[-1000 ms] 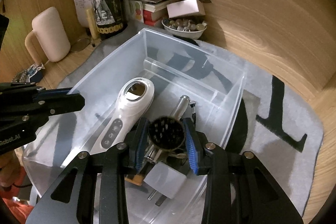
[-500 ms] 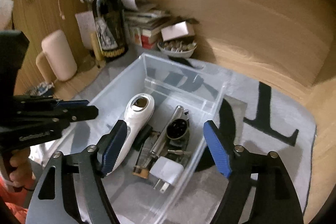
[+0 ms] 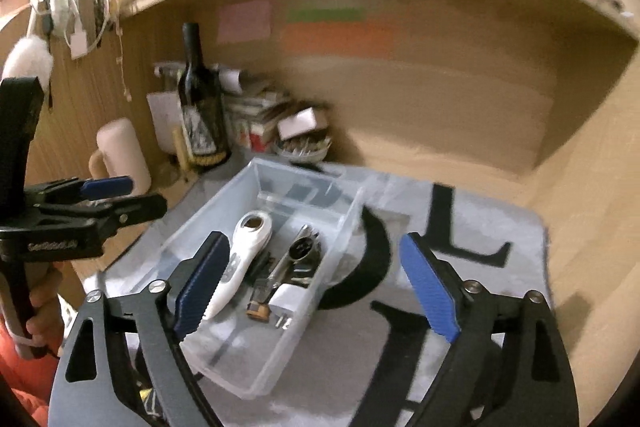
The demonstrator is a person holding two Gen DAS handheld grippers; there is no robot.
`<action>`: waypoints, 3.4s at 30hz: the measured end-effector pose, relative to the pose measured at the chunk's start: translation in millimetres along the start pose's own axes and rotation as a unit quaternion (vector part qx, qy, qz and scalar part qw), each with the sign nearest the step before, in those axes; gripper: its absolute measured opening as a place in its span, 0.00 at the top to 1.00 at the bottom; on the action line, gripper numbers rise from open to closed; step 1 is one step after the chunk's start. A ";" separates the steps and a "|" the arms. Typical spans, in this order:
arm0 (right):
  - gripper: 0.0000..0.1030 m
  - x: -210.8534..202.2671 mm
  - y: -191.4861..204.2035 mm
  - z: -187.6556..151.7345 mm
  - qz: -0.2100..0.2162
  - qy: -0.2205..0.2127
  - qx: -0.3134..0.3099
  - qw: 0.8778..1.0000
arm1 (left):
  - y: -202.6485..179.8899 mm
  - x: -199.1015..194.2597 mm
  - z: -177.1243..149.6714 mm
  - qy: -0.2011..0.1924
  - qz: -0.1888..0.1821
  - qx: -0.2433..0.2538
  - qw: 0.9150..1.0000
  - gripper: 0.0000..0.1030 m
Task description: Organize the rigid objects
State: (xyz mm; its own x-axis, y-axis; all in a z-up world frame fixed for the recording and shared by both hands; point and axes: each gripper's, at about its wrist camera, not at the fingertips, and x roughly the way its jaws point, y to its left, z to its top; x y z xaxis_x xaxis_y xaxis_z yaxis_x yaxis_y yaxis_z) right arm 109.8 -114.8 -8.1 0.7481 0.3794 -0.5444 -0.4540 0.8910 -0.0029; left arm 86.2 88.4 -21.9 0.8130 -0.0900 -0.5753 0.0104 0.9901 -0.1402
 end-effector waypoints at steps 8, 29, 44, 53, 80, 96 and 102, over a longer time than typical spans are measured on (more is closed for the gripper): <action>0.00 -52.6 -4.2 -11.8 -0.032 -0.072 0.006 0.997 | -36.3 -46.0 -12.1 -0.089 0.011 0.030 0.995 0.01; 0.00 -89.9 -16.6 -31.1 -0.031 -0.110 0.038 0.993 | -74.3 -79.3 -32.3 -0.169 0.018 0.062 0.983 0.00; 0.00 -85.8 -14.0 -28.8 -0.027 -0.105 0.044 0.993 | -75.9 -77.8 -32.5 -0.171 0.016 0.065 0.983 0.00; 0.00 -85.2 -13.3 -28.4 -0.026 -0.105 0.044 0.993 | -78.0 -80.0 -33.6 -0.173 0.014 0.069 0.982 0.00; 0.00 -84.9 -9.0 -27.9 -0.029 -0.105 0.041 0.993 | -68.4 -74.6 -30.3 -0.159 0.002 0.046 0.986 0.00; 0.00 -85.3 -12.1 -27.8 -0.028 -0.106 0.040 0.993 | -70.9 -75.6 -32.1 -0.164 -0.002 0.048 0.985 0.00; 0.00 -85.5 -12.9 -27.9 -0.024 -0.104 0.042 0.993 | -71.1 -75.2 -32.4 -0.164 -0.004 0.048 0.985 0.00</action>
State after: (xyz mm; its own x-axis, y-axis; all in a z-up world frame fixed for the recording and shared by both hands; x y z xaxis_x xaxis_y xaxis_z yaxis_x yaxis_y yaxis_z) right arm 38.2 -165.7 15.1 0.8561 0.3710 -0.3599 -0.3795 0.9239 0.0497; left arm 5.4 21.3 5.2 0.9568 -0.0729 -0.2816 0.0590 0.9966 -0.0578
